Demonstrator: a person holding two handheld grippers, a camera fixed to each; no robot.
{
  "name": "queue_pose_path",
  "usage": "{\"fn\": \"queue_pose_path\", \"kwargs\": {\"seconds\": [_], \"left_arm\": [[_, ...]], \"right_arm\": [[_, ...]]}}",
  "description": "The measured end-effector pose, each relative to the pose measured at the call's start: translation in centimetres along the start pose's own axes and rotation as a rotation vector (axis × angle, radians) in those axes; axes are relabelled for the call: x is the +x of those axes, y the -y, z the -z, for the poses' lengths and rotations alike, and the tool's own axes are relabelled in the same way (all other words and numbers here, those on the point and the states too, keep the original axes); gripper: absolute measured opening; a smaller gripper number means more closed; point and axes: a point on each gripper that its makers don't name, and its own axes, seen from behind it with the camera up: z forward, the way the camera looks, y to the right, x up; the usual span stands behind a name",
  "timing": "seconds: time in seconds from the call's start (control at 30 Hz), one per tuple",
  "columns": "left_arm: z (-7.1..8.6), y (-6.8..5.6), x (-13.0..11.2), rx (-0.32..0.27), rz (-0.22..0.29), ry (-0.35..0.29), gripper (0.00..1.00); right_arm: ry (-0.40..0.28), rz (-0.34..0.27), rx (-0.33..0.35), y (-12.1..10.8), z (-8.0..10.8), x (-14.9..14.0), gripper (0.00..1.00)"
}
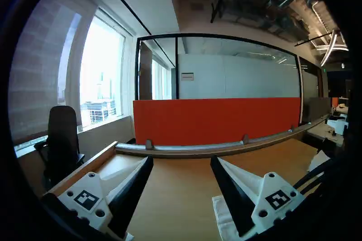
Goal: Fold towel
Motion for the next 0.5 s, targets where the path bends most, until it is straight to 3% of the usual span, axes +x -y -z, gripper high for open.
{"fn": "queue_pose_path", "kwargs": {"seconds": [0.27,0.5], "left_arm": [[-0.3,-0.2,0.7,-0.012,0.008,0.017,0.94],[-0.3,-0.9,0.4,-0.064,-0.028,0.056,0.94]], "right_arm": [[0.012,0.002,0.0,0.5,0.0,1.3,1.0],[0.047,0.026,0.056,1.7,-0.1,1.2,1.0]]}}
